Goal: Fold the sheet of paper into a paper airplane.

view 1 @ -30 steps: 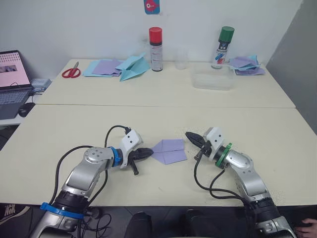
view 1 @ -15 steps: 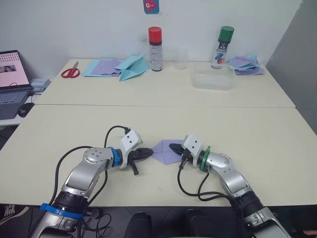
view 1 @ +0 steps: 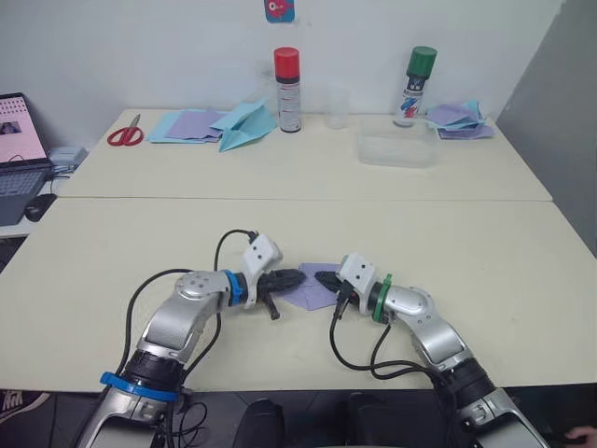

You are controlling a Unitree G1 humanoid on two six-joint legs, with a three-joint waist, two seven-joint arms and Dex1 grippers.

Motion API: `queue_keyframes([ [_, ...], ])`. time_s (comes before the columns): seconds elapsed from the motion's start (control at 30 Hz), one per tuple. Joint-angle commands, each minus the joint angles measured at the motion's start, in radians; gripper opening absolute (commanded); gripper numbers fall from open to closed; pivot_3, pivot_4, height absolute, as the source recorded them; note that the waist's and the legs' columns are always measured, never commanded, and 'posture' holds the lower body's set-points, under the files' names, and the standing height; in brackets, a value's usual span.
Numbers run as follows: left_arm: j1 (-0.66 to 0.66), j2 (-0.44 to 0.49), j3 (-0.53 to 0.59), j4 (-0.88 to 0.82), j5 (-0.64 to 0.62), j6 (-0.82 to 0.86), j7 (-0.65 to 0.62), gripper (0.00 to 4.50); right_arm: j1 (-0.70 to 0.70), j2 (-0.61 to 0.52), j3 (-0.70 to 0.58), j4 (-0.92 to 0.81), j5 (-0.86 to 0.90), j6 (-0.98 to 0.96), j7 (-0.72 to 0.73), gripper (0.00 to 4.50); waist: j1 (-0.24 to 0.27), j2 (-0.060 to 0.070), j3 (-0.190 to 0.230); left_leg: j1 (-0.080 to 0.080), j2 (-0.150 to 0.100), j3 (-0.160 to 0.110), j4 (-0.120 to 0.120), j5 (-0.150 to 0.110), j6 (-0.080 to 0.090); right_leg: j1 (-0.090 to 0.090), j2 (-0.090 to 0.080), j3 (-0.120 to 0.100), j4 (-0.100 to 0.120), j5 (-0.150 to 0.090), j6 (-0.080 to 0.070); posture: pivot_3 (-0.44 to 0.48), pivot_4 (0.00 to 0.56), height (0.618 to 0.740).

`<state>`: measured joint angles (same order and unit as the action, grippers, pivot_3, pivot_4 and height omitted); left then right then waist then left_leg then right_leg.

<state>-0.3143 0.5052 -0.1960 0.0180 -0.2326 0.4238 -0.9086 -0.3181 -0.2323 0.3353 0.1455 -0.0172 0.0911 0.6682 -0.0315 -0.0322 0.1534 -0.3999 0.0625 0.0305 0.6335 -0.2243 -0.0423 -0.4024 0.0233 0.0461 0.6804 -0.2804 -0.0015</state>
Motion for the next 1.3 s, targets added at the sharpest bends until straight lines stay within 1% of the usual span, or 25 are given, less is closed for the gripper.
queue_keyframes([
  [0.03,0.033,0.03,-0.007,0.017,0.035,-0.047,-0.01,0.0,0.019,-0.021,-0.011,0.038,-0.022,0.027,-0.02,0.02,0.0,0.0,0.0,0.0,0.0,0.0,0.0,0.0,0.0,0.0,0.0,0.0,0.0,0.0,0.0,0.0,0.15,0.74],
  [0.13,0.051,0.045,0.022,0.02,0.02,-0.033,-0.003,0.0,0.02,-0.022,-0.013,0.036,-0.02,0.032,-0.021,0.02,0.0,0.0,0.0,0.001,0.0,0.0,-0.001,0.0,0.0,0.0,0.0,0.001,0.0,0.0,0.0,0.0,0.15,0.74],
  [0.27,0.114,0.093,0.077,-0.005,-0.017,0.003,-0.017,0.0,0.02,-0.025,-0.012,0.037,-0.019,0.032,-0.019,0.02,-0.001,-0.001,-0.001,0.001,0.001,0.0,-0.002,0.0,0.0,0.0,0.0,0.001,0.0,0.0,0.0,0.0,0.15,0.74],
  [0.33,0.142,0.107,0.107,-0.011,-0.031,0.02,-0.002,0.0,0.021,-0.028,-0.011,0.038,-0.018,0.031,-0.015,0.02,-0.001,-0.001,-0.001,0.002,0.001,0.0,-0.002,0.0,0.0,0.0,-0.001,0.001,0.0,0.0,-0.001,0.0,0.15,0.74],
  [0.5,0.172,0.104,0.157,-0.022,-0.059,0.042,0.033,0.0,0.008,-0.028,-0.005,0.05,-0.016,0.029,-0.003,0.02,-0.001,-0.001,-0.002,0.003,0.001,0.0,-0.003,0.0,0.0,0.0,-0.001,0.001,0.0,-0.001,-0.001,0.0,0.15,0.74],
  [0.63,0.166,0.082,0.204,-0.103,-0.121,0.067,0.055,0.0,-0.003,-0.025,-0.005,0.059,-0.016,0.027,0.001,0.02,-0.001,-0.001,-0.002,0.003,0.001,0.0,-0.003,0.0,0.0,0.0,-0.001,0.001,0.0,-0.001,-0.002,0.0,0.15,0.74],
  [0.77,0.127,0.071,0.245,-0.199,-0.177,0.094,0.077,0.0,-0.001,-0.027,-0.005,0.06,-0.015,0.024,0.006,0.02,0.0,-0.002,-0.001,0.002,0.001,0.0,-0.003,0.0,0.0,-0.001,-0.001,0.0,0.0,-0.001,-0.001,0.0,0.15,0.74],
  [0.87,0.105,0.071,0.219,-0.233,-0.173,0.105,0.079,0.0,-0.001,-0.027,-0.004,0.06,-0.015,0.025,0.007,0.02,0.0,-0.002,-0.001,0.001,0.001,0.0,-0.003,0.0,0.0,-0.001,-0.001,0.001,0.0,0.0,-0.001,0.0,0.15,0.74],
  [0.97,0.091,0.063,0.154,-0.231,-0.129,0.102,0.085,0.0,0.001,-0.027,-0.002,0.057,-0.015,0.027,0.007,0.02,0.0,-0.002,-0.001,0.001,0.0,0.001,-0.003,0.0,0.0,-0.001,-0.001,0.001,0.0,0.0,-0.001,0.0,0.15,0.74],
  [1.13,0.095,0.074,0.041,-0.139,-0.004,0.021,0.084,0.0,0.003,-0.027,-0.005,0.049,-0.013,0.03,0.005,0.02,0.0,-0.002,-0.001,0.001,0.0,0.0,-0.003,0.0,0.0,-0.001,-0.001,0.001,0.0,0.0,-0.001,0.0,0.15,0.74],
  [1.3,0.094,0.068,-0.003,-0.045,0.047,-0.016,0.075,0.0,0.013,-0.021,-0.01,0.005,0.013,0.016,0.022,0.02,0.001,-0.002,-0.002,0.002,0.0,0.0,-0.003,0.0,0.0,-0.001,-0.001,0.001,0.0,-0.001,-0.001,0.0,0.15,0.74],
])
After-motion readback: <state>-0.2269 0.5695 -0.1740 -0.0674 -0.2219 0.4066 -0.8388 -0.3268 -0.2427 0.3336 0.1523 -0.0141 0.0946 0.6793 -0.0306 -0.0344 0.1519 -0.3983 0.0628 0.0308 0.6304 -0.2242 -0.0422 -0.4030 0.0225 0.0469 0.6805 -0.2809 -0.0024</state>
